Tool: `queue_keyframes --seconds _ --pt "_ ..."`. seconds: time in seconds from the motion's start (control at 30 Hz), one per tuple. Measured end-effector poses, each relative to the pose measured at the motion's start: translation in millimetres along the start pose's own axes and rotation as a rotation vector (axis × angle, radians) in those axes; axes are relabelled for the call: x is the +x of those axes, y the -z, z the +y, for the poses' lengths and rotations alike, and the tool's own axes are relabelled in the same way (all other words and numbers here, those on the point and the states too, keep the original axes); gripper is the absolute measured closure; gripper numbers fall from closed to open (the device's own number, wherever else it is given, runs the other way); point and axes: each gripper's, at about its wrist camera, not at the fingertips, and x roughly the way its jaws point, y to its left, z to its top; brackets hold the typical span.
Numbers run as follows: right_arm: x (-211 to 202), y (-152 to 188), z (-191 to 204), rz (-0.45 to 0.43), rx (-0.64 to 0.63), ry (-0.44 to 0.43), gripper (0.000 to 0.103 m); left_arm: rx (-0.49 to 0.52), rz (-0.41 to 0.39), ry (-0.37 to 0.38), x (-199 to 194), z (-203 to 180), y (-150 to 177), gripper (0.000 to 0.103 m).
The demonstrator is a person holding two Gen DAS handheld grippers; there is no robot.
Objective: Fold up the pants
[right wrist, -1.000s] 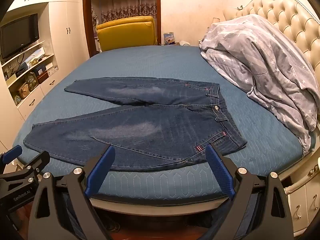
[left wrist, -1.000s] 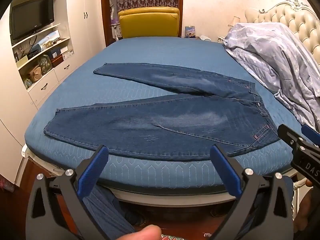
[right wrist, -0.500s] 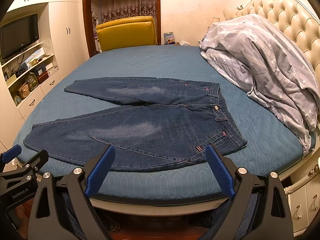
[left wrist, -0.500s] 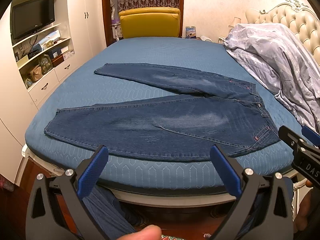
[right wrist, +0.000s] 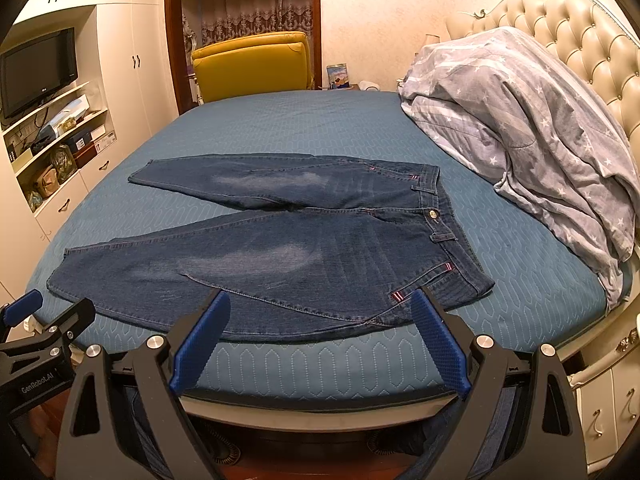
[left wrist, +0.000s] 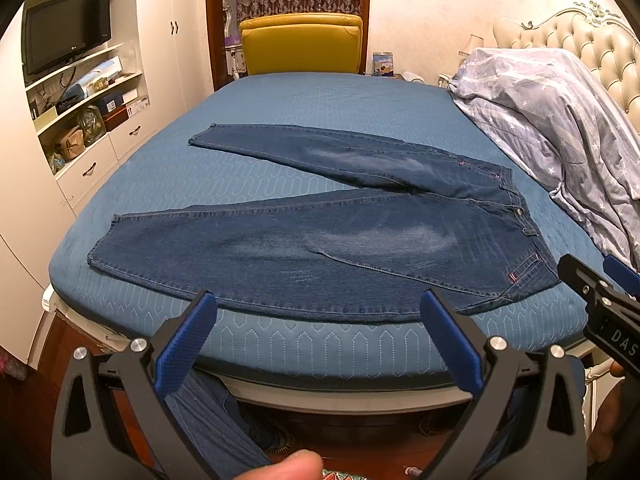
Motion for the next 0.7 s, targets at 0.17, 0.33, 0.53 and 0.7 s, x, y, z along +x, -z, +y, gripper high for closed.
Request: queue_keyframes --seconds 0.17,0.33,0.53,0.7 --pt "-0.5 -0.4 0.3 0.001 0.0 -0.001 0.015 -0.002 0.0 0.0 0.2 2.0 0.1 0.001" --pt "0.5 0.0 -0.9 0.002 0.001 0.0 0.015 0.0 -0.002 0.0 1.0 1.9 -0.4 0.001" --pt "-1.3 0.2 -0.6 0.001 0.001 -0.001 0.015 0.0 -0.001 0.0 1.2 2.2 -0.6 0.001" --pt "-1.0 0.3 -0.6 0.001 0.001 -0.001 0.015 -0.003 0.001 0.002 1.4 3.1 -0.4 0.001"
